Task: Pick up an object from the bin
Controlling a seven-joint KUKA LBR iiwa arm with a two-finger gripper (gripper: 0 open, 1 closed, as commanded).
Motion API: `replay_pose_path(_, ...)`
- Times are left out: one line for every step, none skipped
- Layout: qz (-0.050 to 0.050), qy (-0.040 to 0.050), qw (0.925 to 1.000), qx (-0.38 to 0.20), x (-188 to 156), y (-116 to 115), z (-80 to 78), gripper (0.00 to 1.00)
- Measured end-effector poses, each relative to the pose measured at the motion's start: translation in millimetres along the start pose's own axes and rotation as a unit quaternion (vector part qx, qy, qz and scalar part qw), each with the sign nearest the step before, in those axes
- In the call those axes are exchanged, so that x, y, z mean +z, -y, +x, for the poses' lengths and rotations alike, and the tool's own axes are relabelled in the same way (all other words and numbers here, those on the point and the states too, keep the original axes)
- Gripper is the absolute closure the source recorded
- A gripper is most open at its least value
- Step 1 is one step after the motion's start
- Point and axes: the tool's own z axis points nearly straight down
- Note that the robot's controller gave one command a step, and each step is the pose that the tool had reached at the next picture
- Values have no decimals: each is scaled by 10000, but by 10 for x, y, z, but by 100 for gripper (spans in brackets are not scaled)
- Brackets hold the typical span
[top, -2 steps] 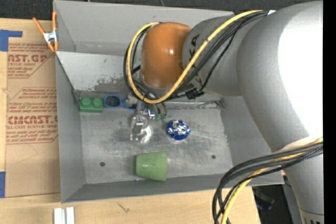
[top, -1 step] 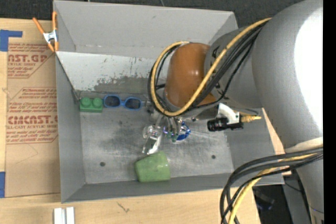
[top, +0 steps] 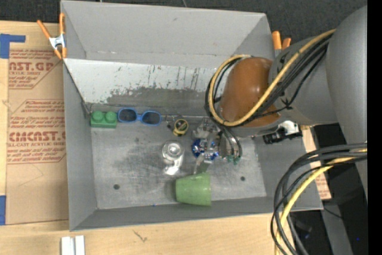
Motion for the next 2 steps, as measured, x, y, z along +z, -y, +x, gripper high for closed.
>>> replay_pose_path(6, -23, 10000, 47, 5, 228, -183, 0)
replay_pose_path(6, 29, 10000, 53, -16, 233, -209, 100)
